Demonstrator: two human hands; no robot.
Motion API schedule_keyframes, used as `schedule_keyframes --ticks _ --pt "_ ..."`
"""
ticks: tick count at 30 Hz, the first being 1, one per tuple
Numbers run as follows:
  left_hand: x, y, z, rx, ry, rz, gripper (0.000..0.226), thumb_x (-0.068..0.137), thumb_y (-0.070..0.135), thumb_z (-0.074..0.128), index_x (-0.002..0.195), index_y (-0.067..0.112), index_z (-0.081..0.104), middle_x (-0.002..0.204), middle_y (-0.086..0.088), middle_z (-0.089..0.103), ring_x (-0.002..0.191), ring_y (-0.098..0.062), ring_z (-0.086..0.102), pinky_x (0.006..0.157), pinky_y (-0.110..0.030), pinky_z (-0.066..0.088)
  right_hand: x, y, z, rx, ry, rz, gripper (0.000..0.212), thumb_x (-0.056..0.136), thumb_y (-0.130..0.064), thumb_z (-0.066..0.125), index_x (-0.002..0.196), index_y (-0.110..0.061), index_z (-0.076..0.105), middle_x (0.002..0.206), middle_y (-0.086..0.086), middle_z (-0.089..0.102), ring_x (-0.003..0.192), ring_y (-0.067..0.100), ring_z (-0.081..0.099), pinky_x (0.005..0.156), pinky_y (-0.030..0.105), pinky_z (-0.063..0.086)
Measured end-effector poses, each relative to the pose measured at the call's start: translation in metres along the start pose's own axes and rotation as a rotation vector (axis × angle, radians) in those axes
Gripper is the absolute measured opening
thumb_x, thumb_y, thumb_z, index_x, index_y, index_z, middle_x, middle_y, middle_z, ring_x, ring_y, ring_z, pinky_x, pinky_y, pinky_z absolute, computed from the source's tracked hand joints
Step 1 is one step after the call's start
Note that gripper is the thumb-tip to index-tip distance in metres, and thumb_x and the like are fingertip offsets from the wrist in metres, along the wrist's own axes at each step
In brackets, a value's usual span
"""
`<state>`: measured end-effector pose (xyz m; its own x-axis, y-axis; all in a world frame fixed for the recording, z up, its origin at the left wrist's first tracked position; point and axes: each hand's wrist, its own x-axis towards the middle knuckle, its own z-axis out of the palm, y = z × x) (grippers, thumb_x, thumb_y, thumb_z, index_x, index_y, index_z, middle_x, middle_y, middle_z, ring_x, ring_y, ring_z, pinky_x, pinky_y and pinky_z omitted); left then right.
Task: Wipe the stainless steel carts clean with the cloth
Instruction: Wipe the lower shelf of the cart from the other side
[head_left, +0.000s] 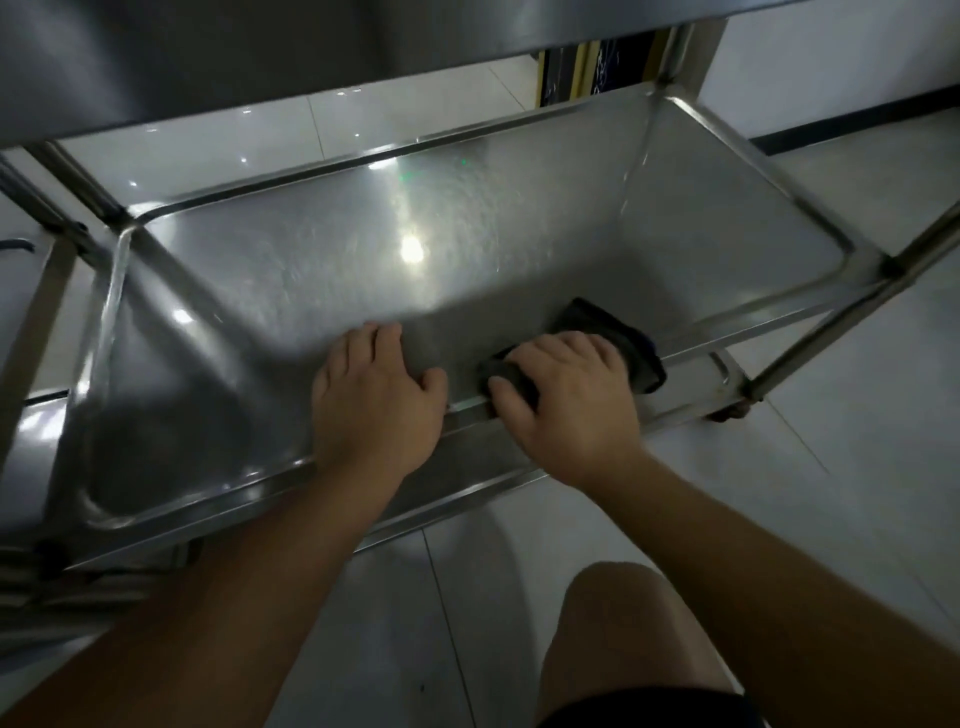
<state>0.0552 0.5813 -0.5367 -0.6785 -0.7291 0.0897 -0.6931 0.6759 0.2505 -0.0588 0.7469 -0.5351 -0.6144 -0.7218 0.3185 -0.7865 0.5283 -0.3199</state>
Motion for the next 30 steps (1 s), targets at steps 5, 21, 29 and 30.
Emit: schedule_keyframes --ticks 5,21,29,30 --pt "-0.002 -0.002 -0.001 -0.027 0.035 0.02 0.059 0.094 0.054 0.05 0.142 0.021 0.053 0.153 -0.008 0.051 0.143 -0.031 0.043 0.117 -0.05 0.034 0.005 -0.02 -0.019 0.346 -0.04 0.077 0.048 0.094 -0.042 0.047 0.065 -0.01 0.065 0.063 0.003 0.062 0.067 0.024 0.057 0.072 0.042 0.049" --pt "-0.048 -0.068 -0.041 -0.145 -0.13 0.263 0.056 0.1 0.041 0.05 0.153 0.025 0.046 0.158 0.0 0.042 0.144 -0.025 0.04 0.118 -0.042 0.031 -0.064 -0.056 0.027 0.194 -0.568 0.295 0.042 0.102 -0.05 0.05 0.071 -0.028 0.066 0.059 -0.008 0.066 0.049 0.008 0.059 0.05 0.024 0.041" --pt "-0.105 -0.134 -0.058 -0.212 0.099 0.568 0.029 0.083 0.025 0.064 0.109 0.018 0.074 0.118 0.002 0.066 0.107 -0.023 0.063 0.09 -0.04 0.046 -0.045 -0.081 0.063 -0.087 -0.711 0.43 0.038 0.103 -0.05 0.045 0.08 -0.021 0.056 0.086 0.008 0.065 0.073 0.018 0.059 0.065 0.032 0.047" --pt "-0.11 -0.139 -0.058 -0.202 0.097 0.631 0.027 0.084 0.026 0.062 0.107 0.019 0.074 0.115 0.003 0.067 0.105 -0.023 0.063 0.088 -0.04 0.047 -0.043 -0.083 0.065 -0.062 -0.7 0.459 0.039 0.102 -0.052 0.045 0.081 -0.021 0.057 0.087 0.007 0.064 0.076 0.02 0.059 0.069 0.033 0.047"
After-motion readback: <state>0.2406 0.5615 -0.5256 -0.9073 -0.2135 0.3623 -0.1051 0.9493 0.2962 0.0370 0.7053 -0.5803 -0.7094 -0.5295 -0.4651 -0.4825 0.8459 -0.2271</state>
